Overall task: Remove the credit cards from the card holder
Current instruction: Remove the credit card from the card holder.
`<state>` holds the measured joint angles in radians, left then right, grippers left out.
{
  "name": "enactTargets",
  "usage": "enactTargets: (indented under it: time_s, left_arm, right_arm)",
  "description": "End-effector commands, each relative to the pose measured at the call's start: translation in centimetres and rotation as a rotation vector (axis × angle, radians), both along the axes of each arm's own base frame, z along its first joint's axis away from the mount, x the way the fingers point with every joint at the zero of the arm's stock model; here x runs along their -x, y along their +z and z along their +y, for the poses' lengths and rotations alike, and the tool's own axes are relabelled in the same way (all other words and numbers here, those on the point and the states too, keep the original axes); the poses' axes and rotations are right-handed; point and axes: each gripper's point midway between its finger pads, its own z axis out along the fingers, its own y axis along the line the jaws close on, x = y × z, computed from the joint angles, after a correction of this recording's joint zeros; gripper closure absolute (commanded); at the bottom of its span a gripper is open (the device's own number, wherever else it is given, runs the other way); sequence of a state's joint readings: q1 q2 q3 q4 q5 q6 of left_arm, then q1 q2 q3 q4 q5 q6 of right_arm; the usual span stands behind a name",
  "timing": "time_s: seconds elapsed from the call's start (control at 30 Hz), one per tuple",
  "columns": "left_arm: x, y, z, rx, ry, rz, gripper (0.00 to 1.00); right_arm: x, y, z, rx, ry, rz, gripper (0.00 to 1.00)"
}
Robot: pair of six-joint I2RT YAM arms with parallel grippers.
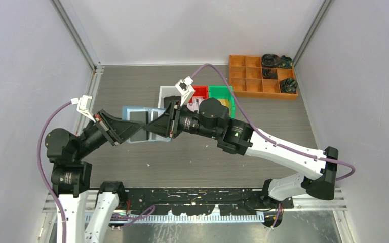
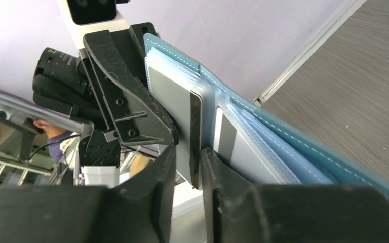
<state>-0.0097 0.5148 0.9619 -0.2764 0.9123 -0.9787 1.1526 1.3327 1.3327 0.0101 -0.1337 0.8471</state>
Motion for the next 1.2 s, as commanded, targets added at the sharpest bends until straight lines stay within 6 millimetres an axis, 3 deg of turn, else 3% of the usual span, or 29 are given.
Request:
enactTargets:
  time_s: [0.0, 0.23, 0.4, 0.53, 0.8, 1.17]
  left_arm:
    - [3.2, 3.0, -0.8, -0.001, -0.106, -0.136, 0.80]
    - [3.2, 2.9, -0.8, -0.010, -0.109, -0.146, 0.72]
    - [3.3, 3.1, -0.9, -0.001, -0.111, -0.146, 0.65]
    - [3.6, 3.5, -0.9, 0.016, -0.123, -0.140, 0.65]
    - [4.0, 4.0, -1.0, 0.027, -0.132, -0.142, 0.77]
    - [3.8, 4.3, -0.9, 0.032, -0.123, -0.140, 0.81]
  right_arm:
    - [0.2, -1.3, 1.5, 0.045, -0.009, -0.021, 0.76]
    - [1.7, 1.3, 0.5, -0.119, 0.044, -0.047, 0.99]
    - [2.6, 1.8, -0.9, -0.219, 0.066, -0.042, 0.99]
    - [2.5, 1.2, -1.6, -0.231, 0.047, -0.030, 0.99]
    - [2.2, 0.2, -2.9, -0.233, 0.011, -0.011, 0.99]
    - [2.5, 0.0, -4.1, -0.245, 0.001, -0.007, 0.99]
